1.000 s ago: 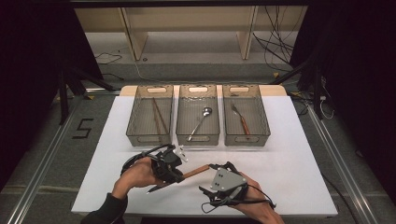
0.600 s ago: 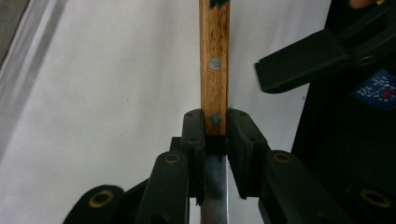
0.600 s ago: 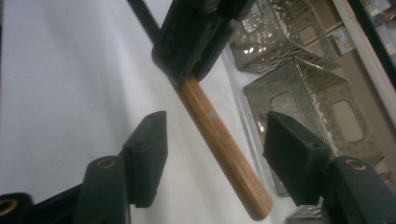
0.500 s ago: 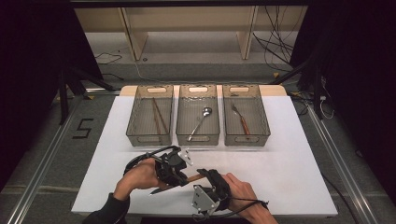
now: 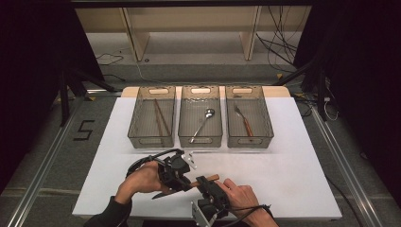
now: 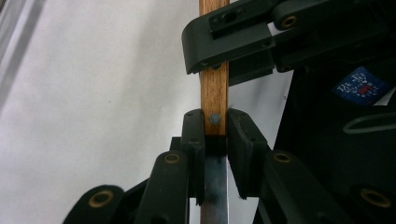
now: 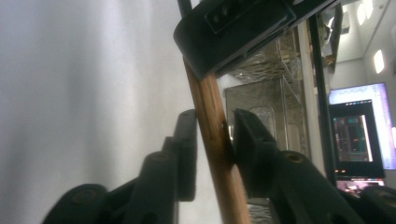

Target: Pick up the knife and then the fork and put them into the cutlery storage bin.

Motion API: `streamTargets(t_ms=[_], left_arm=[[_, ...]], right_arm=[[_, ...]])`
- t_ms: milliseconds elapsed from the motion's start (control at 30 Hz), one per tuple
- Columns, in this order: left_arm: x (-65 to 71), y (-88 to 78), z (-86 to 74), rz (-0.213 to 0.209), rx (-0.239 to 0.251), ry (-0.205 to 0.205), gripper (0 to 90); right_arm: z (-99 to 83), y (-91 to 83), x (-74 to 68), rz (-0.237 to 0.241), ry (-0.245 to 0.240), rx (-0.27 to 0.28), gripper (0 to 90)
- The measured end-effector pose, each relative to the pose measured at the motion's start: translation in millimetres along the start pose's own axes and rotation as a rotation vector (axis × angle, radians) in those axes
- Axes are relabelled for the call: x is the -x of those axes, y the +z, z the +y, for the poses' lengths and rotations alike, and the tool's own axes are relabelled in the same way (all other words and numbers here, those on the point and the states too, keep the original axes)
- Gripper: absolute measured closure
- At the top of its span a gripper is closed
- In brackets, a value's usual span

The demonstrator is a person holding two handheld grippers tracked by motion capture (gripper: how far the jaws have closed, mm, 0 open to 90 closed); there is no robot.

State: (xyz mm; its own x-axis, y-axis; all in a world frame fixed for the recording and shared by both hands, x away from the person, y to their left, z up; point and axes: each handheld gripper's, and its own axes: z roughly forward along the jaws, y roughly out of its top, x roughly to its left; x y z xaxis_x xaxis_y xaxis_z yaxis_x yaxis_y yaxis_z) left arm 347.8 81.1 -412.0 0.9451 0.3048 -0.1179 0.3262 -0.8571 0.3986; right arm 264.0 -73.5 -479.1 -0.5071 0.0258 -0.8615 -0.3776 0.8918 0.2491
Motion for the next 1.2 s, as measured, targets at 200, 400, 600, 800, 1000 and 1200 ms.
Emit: streamTargets(t_ms=[200, 400, 600, 800, 1000, 1200], left_arm=[[-0.6, -2.4, 0.0, -0.008, 0.005, -0.012, 76.7], [-2.9, -7.7, -3.1, 0.018, 0.051, -0.048, 64.6], [-12.9, -30.9, -16.7, 0.089, 0.148, -0.104, 46.1], [-26.9, -53.5, -35.6, 0.148, 0.261, -0.206, 32.9], [-34.1, -64.8, -51.0, 0.196, 0.356, -0.260, 27.3], [-35.4, -62.9, -61.4, 0.247, 0.400, -0.299, 23.6]], right_arm=[[-0.8, 0.4, -6.3, -0.023, -0.085, -0.006, 79.1], [-2.5, -0.1, -4.3, -0.009, -0.101, -0.043, 81.0], [-16.3, 0.4, 2.2, -0.009, -0.090, -0.064, 81.2], [-39.9, -3.0, 12.9, -0.008, -0.032, -0.139, 81.2], [-74.2, -7.9, 35.3, -0.024, 0.085, -0.238, 81.2], [-101.7, -14.3, 62.2, -0.035, 0.267, -0.299, 81.2]])
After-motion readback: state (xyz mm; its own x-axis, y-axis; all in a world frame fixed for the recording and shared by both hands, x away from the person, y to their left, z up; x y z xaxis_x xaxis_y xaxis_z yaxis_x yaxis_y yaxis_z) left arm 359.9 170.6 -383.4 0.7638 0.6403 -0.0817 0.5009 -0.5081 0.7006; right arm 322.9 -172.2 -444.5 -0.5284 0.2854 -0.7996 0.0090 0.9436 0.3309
